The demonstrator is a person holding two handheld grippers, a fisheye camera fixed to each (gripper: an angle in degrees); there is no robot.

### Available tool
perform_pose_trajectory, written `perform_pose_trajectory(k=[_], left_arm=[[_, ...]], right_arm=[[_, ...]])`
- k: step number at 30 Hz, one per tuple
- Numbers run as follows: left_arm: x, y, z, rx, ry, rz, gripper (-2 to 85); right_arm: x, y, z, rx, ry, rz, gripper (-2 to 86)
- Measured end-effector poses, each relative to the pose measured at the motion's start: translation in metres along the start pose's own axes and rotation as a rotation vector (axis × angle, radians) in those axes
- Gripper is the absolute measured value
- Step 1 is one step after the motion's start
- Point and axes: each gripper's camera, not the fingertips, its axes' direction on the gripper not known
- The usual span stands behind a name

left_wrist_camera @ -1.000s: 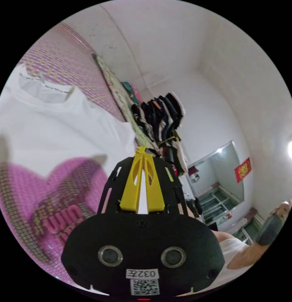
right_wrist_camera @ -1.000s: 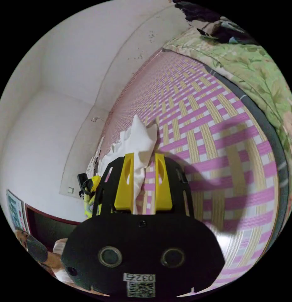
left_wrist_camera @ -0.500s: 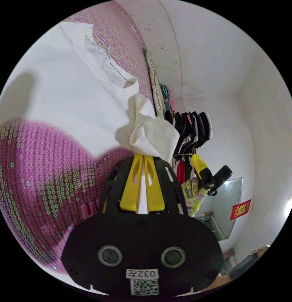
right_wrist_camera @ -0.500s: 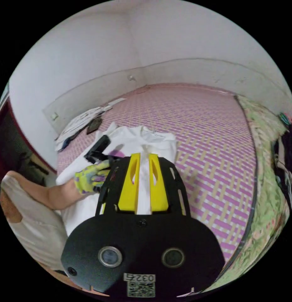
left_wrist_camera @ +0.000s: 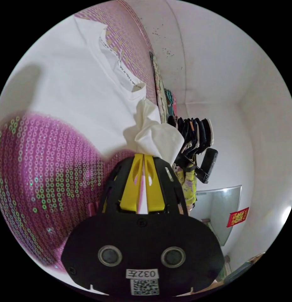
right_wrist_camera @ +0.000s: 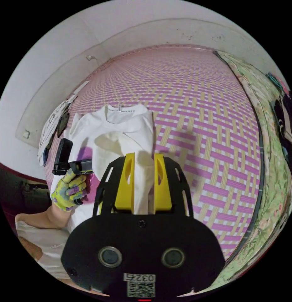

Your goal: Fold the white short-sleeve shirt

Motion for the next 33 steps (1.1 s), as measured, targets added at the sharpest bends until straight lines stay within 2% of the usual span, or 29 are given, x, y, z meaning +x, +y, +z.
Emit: perform_pose_trajectory(k=[3, 9, 15, 17, 20, 22, 23, 26, 28, 30, 33], left_arm=[[0.004, -0.001, -0.003, 0.000, 0.016, -0.008, -0.9], [0.019, 0.002, -0.005, 0.003, -0.012, 0.002, -0.9], [0.025, 0.008, -0.008, 0.004, 0.019, -0.011, -0.9], [0.027, 0.011, -0.008, 0.004, 0.020, -0.011, -0.9], [0.031, 0.015, -0.008, 0.007, 0.019, -0.012, -0.9], [0.033, 0.019, -0.007, 0.011, 0.022, -0.015, -0.9], [0.034, 0.020, -0.006, 0.011, 0.024, -0.016, -0.9], [0.038, 0.024, -0.002, 0.007, 0.016, -0.012, -0.9], [0.042, 0.028, 0.002, 0.006, 0.001, -0.005, -0.9], [0.045, 0.031, 0.006, 0.008, -0.008, 0.000, -0.9], [0.051, 0.037, 0.011, 0.014, -0.025, 0.017, -0.9]], right_arm=[[0.023, 0.008, 0.001, -0.012, -0.148, 0.062, 11.0], [0.011, 0.015, -0.001, -0.010, -0.090, 0.042, 10.6], [-0.033, 0.012, 0.004, -0.026, -0.043, -0.140, 3.1], [-0.041, 0.021, -0.018, 0.065, 0.007, -0.161, 2.0], [-0.022, 0.057, -0.086, 0.350, 0.007, -0.089, 1.4], [0.024, 0.102, -0.128, 0.532, 0.055, 0.110, 1.9], [0.036, 0.112, -0.131, 0.546, 0.077, 0.160, 2.6], [0.093, 0.143, -0.116, 0.428, 0.028, 0.338, 5.1], [0.103, 0.174, -0.113, 0.465, 0.085, 0.398, 5.0], [0.094, 0.188, -0.114, 0.503, 0.080, 0.365, 4.4], [0.078, 0.180, -0.101, 0.391, 0.060, 0.277, 3.9]])
